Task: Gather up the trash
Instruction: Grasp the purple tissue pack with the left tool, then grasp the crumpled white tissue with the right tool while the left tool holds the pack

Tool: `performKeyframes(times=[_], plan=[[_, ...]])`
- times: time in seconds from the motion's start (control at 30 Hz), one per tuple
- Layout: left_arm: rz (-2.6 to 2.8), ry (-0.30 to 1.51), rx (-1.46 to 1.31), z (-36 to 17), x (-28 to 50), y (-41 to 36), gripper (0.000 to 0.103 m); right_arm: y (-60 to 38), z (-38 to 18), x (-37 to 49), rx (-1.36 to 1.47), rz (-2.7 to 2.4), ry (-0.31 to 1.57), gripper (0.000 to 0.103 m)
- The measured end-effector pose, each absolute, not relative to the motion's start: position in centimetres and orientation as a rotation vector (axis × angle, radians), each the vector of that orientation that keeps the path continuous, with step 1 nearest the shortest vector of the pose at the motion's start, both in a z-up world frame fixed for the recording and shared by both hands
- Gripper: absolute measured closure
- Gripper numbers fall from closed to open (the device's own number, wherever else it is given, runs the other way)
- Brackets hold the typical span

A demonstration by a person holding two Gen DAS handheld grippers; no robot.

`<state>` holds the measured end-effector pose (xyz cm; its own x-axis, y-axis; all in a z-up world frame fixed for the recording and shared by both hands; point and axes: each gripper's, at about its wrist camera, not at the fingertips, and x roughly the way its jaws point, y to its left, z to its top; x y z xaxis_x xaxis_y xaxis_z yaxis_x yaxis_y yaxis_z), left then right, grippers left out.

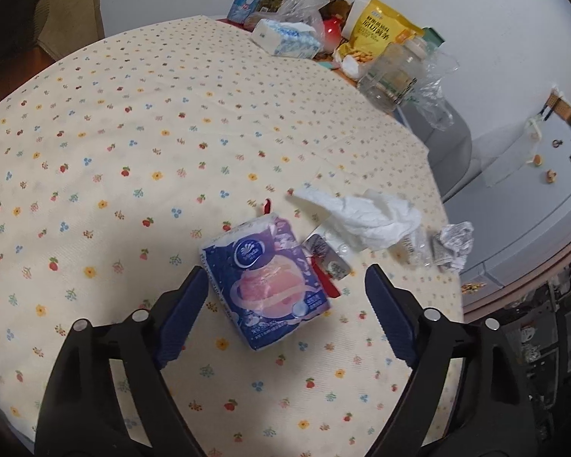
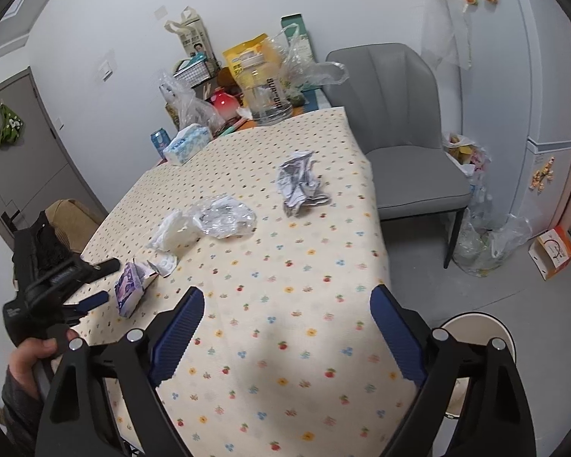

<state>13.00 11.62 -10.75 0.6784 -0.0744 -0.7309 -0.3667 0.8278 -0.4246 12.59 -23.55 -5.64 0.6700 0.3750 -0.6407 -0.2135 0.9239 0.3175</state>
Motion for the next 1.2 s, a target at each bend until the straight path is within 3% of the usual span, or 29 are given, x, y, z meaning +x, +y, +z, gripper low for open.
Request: performKeyframes(times=[0.37,0.53,0.67,0.83,1.2], plan=[[0.233,0.841,-0.530,-11.8,13.7,11.4,0.042,-20.7,-6.5,14.3,0.216,0.375,0.794,0.017],[0.242,0.841,-0.485,-11.8,14.3,11.2,0.043,-19.3,-6.9,14.5,0.205,0.391,0.805,0.017],[0.236,0.841,-0.493,-11.8,14.4,11.7,0.070,-18.1,-6.6,14.7,0.191,0.409,0.808,0.019],[0.217,0.774,-0.509,-10.5,13.2,13.2,0.079,-16.0,-6.2,15.4,0.160,0.446,0.808,0.024],[0.269,0.674,-0.580,-9.1,10.7,18.6,0.080,-9.1,-6.0,18.4,0.123,0.570,0.835,0.047]])
